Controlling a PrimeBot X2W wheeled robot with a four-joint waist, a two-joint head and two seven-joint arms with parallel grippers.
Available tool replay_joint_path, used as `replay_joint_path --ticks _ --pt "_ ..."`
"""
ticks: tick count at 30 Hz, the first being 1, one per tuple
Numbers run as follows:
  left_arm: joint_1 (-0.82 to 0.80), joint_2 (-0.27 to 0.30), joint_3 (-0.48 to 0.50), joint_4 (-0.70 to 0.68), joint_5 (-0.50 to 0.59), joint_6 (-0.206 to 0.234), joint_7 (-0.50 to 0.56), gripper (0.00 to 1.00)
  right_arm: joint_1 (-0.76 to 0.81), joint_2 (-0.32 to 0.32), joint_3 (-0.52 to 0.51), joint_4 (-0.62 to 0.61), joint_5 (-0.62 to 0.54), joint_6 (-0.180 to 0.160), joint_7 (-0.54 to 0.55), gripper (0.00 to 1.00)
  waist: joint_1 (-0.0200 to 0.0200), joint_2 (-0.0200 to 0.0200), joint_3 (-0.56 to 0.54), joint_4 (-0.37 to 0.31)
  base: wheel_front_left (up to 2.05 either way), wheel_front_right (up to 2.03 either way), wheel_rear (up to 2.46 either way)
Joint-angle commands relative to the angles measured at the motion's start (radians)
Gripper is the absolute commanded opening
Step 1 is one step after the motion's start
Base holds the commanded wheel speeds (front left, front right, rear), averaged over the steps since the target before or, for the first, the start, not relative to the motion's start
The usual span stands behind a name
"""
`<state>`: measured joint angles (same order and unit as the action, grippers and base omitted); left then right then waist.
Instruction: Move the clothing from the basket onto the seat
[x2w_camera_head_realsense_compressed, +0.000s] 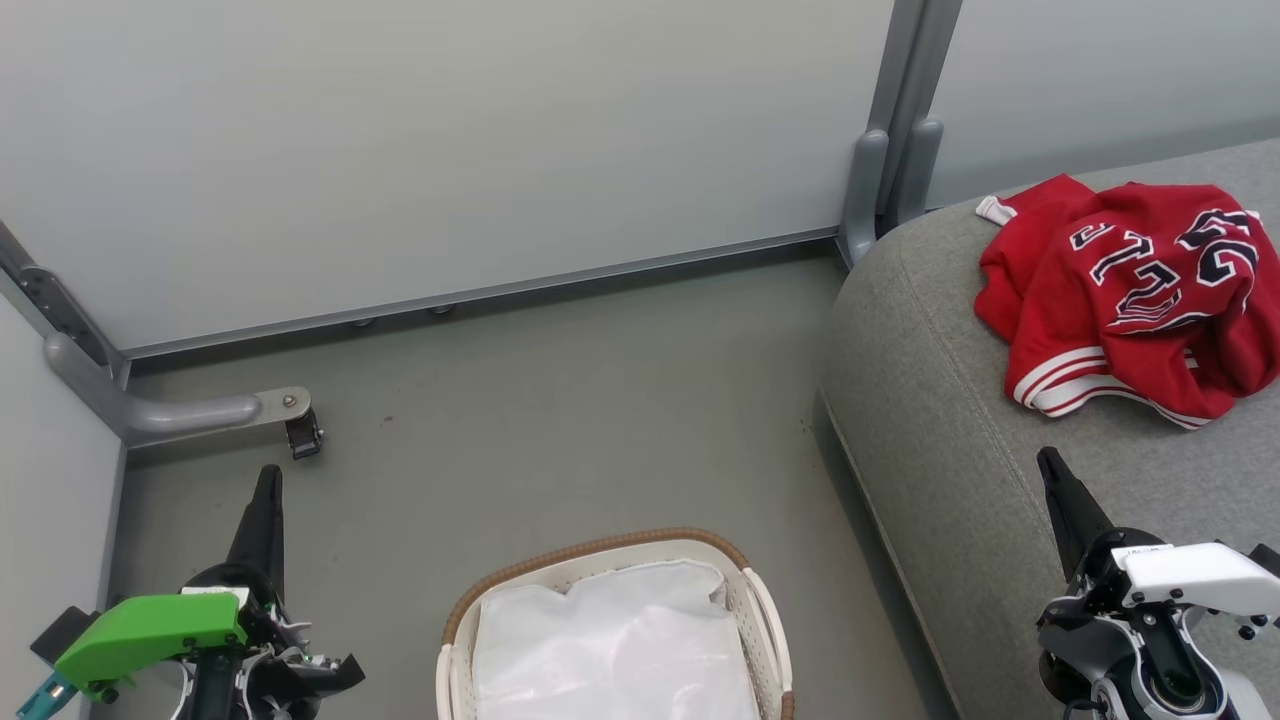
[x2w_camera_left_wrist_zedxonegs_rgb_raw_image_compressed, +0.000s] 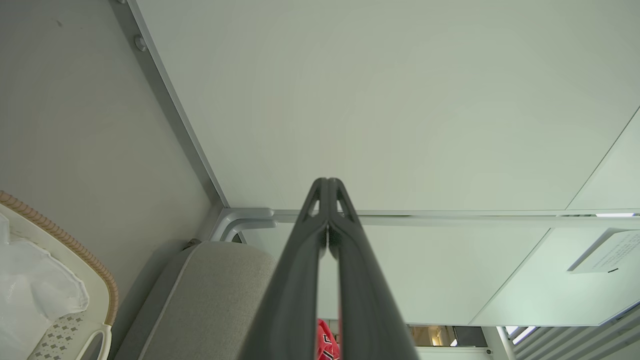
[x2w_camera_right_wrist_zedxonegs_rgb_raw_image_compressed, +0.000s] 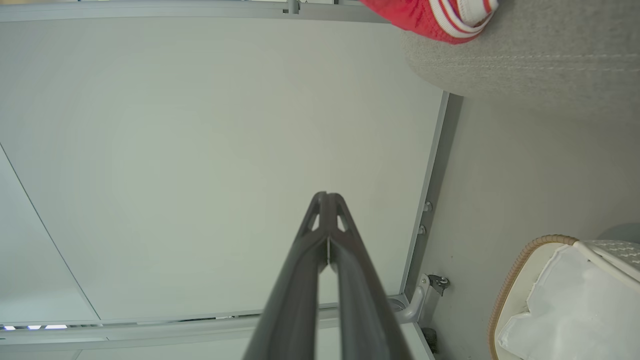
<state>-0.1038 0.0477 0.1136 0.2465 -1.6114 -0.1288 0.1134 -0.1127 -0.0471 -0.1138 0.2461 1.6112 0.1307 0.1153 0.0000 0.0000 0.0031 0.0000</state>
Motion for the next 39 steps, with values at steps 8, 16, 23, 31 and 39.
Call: replay_joint_path --ticks 8,16,23,31,39 --pt "-0.011 0.005 0.003 -0.002 -0.003 -0.005 0.005 0.00 0.008 -0.006 -0.002 -0.003 0.003 0.000 0.001 0.00 0.0000 0.0000 0.000 0.000 0.00 0.00 0.00" --pt "-0.011 0.005 0.003 -0.002 -0.003 -0.005 0.005 0.00 0.008 -0.006 -0.002 -0.003 0.004 0.000 0.001 0.00 0.0000 0.0000 0.000 0.000 0.00 0.00 0.00" --pt "-0.011 0.005 0.002 -0.002 -0.003 -0.005 0.005 0.00 0.008 -0.006 -0.002 -0.003 0.004 0.000 0.001 0.00 0.0000 0.0000 0.000 0.000 0.00 0.00 0.00" --pt "-0.011 0.005 0.002 -0.002 -0.003 -0.005 0.005 0.00 0.008 -0.006 -0.002 -0.003 0.004 0.000 0.001 0.00 0.0000 0.0000 0.000 0.000 0.00 0.00 0.00" --pt "-0.011 0.005 0.002 -0.002 -0.003 -0.005 0.005 0.00 0.008 -0.006 -0.002 -0.003 0.004 0.000 0.001 0.00 0.0000 0.0000 0.000 0.000 0.00 0.00 0.00"
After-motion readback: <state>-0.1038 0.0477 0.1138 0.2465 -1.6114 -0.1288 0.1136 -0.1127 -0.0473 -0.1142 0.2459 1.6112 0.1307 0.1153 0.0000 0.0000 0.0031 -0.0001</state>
